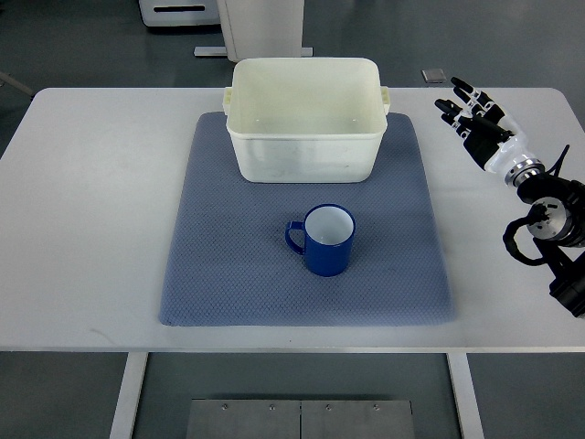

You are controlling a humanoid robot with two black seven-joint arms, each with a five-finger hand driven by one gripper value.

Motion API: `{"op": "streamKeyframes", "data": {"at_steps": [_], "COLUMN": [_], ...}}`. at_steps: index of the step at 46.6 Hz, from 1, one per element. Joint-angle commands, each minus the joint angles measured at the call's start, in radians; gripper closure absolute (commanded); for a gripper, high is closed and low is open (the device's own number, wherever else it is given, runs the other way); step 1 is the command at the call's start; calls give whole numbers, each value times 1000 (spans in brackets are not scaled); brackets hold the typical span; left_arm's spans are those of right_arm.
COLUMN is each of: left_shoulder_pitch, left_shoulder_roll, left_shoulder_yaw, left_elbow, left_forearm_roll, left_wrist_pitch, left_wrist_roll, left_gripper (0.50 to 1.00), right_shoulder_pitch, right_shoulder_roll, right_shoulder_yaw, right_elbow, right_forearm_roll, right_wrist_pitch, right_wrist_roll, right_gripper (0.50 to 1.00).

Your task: Place cup in box with right hand

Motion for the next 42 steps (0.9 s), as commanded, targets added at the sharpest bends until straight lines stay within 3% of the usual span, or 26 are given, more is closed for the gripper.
{"op": "streamKeyframes", "data": {"at_steps": [1,42], "left_shoulder_pitch": [0,0], "left_shoulder_roll": [0,0], "left_shoulder_yaw": [0,0], "left_elbow": [0,0], "left_forearm_roll": [0,0], "left_wrist_pitch": [0,0], "left_wrist_roll": [0,0], "left_gripper": [500,500], "right_shoulder_pitch": [-1,15], "right_shoulder_roll": [0,0], "right_shoulder_yaw": [0,-3], "right_elbow": [0,14], "right_forearm_roll": [-1,-1], "right_wrist_pitch": [3,7], "right_wrist_roll": [-1,-2], "right_gripper": [500,500]}}
